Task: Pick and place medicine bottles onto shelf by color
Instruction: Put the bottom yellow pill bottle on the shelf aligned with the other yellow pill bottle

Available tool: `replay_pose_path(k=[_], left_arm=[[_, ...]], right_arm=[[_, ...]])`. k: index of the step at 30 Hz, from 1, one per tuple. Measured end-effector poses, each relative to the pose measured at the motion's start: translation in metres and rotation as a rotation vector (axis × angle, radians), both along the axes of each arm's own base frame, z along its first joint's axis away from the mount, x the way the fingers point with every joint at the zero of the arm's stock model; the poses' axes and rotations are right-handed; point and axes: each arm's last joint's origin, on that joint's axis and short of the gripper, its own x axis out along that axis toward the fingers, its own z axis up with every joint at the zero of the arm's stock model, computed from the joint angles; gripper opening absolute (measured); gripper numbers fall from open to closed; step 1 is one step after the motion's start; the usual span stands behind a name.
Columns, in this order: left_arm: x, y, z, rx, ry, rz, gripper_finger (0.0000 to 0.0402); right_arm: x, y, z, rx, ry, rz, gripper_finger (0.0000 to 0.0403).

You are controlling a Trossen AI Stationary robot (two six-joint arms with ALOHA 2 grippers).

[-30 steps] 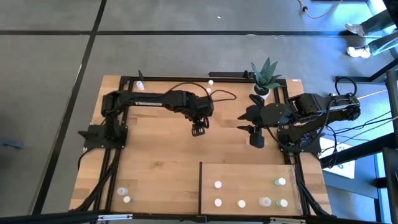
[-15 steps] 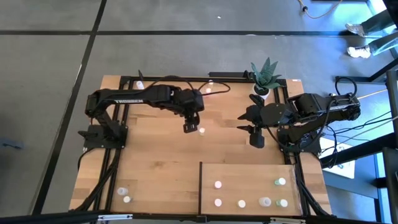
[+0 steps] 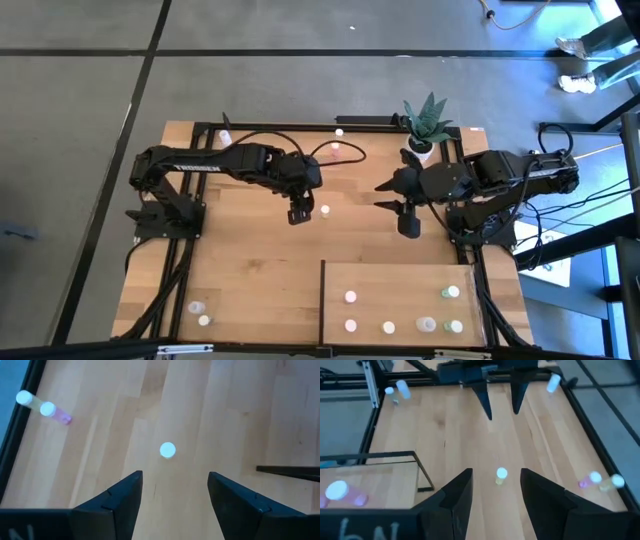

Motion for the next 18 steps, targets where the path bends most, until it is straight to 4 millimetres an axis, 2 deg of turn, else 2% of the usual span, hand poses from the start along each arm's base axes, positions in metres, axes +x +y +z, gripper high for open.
replay_pose_path(k=[4,9,14,18], left_arm=[[-0.003,-0.004,0.004,-0.004,-0.013,0.011,0.0218],[-0.012,-0.008,0.012,0.021,-0.037,0.043,0.0218],[-0.026,-0.012,0.027,0.038,-0.089,0.079,0.0218],[-0.036,-0.016,0.037,0.047,-0.127,0.084,0.0218]], right_arm=[[0.005,0.003,0.001,-0.007,-0.017,0.068,0.0167],[0.01,0.004,0.0,-0.005,-0.028,0.073,0.0177],[0.016,0.001,-0.003,-0.017,-0.015,0.051,0.0217],[0.028,-0.003,-0.011,-0.047,0.021,0.045,0.0251]])
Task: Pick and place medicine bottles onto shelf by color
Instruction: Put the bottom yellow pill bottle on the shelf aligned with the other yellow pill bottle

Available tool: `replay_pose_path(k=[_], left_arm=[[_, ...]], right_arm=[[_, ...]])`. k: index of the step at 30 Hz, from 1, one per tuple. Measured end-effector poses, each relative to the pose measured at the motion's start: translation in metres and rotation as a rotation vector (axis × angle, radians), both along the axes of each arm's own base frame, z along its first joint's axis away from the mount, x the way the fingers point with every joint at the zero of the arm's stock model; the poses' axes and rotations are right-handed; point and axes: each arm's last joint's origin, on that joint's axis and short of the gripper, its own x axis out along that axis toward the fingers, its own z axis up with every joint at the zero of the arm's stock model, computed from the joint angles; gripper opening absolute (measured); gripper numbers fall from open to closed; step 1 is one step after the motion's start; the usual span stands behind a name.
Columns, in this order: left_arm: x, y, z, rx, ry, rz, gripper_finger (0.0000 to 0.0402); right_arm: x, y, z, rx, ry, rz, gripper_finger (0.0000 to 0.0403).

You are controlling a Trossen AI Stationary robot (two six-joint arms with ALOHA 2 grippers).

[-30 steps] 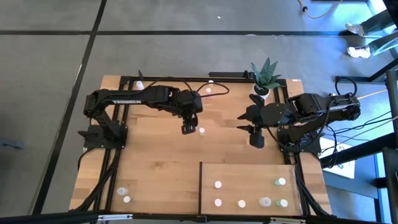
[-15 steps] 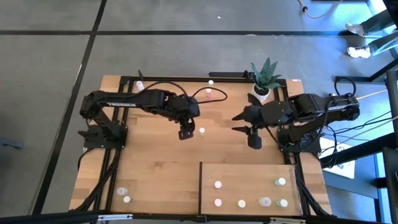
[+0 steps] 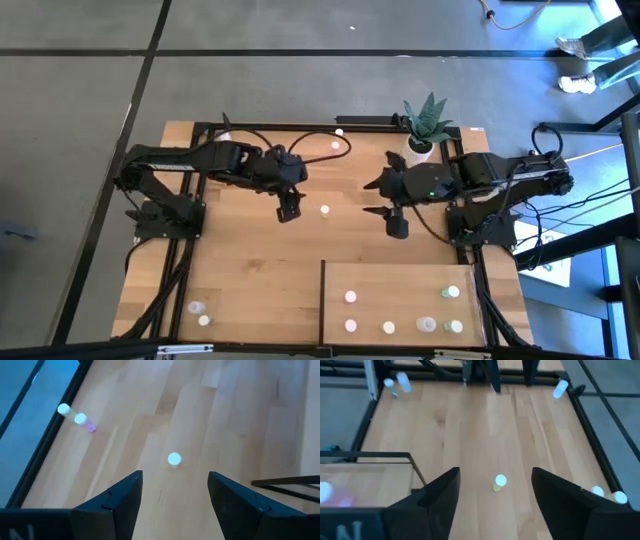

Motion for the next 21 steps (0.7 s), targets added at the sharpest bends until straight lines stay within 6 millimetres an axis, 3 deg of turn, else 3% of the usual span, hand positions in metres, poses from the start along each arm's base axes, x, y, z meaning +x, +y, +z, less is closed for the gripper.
replay_pose_path(k=[9,21], left_arm=[[-0.012,-0.008,0.011,-0.014,-0.045,-0.002,0.0218],[-0.014,-0.012,0.012,-0.016,-0.05,-0.014,0.0218]], right_arm=[[0.053,-0.015,-0.04,0.015,0.13,0.086,0.0256],[0.11,-0.037,-0.11,-0.007,0.324,0.199,0.0255]])
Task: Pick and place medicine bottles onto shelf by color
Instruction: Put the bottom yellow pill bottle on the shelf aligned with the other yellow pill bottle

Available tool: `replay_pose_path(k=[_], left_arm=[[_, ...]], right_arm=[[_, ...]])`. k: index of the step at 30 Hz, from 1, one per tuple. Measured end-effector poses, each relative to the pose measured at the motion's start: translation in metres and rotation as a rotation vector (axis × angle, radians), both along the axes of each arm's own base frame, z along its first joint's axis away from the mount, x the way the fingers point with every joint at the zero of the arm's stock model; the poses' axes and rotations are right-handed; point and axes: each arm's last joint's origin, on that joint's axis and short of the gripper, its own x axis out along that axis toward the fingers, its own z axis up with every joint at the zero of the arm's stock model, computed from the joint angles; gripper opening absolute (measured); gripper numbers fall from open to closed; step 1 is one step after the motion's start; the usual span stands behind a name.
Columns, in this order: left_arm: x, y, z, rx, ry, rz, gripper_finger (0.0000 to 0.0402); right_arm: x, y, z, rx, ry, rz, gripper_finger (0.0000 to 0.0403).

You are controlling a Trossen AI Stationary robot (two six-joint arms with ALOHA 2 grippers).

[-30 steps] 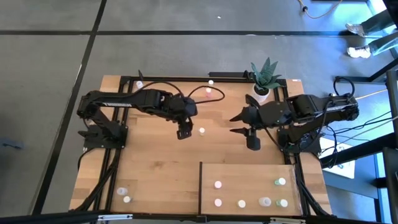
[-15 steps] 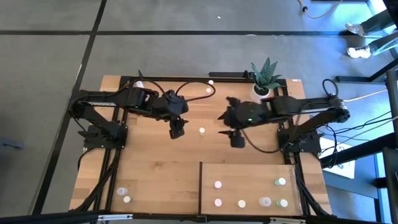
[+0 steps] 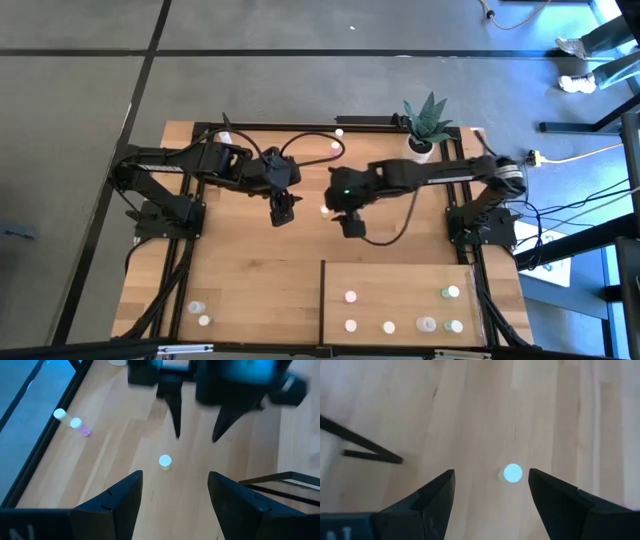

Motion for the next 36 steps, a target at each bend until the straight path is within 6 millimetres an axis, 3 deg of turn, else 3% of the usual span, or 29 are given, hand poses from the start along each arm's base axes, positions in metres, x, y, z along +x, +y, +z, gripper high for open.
replay_pose_path(k=[10,17,36], left_arm=[[0.0,0.0,0.0,0.0,0.0,0.0,0.0218],[0.0,0.0,0.0,0.0,0.0,0.002,0.0218],[0.0,0.001,0.0,0.012,-0.003,0.021,0.0218]], right_arm=[[0.029,-0.016,-0.051,-0.011,0.104,-0.013,0.0254],[0.037,-0.028,-0.075,-0.028,0.155,-0.004,0.0254],[0.046,-0.046,-0.09,0.03,0.136,0.037,0.0255]])
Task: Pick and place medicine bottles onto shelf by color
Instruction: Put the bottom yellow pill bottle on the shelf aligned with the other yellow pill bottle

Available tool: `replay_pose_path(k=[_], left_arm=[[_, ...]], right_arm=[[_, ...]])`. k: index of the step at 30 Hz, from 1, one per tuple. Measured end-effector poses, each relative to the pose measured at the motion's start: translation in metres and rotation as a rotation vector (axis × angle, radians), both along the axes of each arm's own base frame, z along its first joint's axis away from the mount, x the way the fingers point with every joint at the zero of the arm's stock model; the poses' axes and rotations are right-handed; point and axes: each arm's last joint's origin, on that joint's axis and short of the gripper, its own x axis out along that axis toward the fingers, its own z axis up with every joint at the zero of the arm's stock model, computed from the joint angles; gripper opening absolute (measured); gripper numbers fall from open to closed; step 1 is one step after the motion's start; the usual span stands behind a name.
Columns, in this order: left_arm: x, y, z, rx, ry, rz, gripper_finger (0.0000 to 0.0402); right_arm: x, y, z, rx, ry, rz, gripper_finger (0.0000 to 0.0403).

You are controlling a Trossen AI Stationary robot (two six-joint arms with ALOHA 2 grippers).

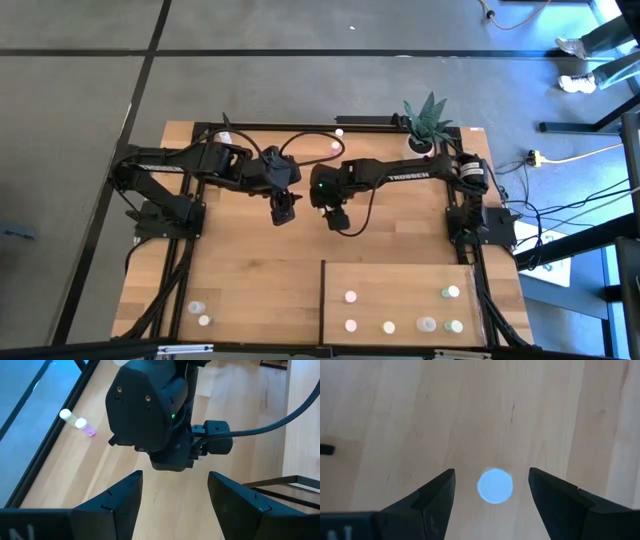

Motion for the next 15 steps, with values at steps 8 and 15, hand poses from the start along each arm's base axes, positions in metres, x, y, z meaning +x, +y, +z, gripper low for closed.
replay_pose_path(k=[8,15], left_arm=[[0.0,0.0,0.0,0.0,0.0,0.001,0.0218],[0.0,0.0,0.0,0.0,0.0,0.0,0.0218]], right_arm=[[0.003,-0.002,-0.007,-0.006,0.005,-0.007,0.0255],[0.005,-0.003,-0.02,-0.003,0.042,-0.008,0.0255]])
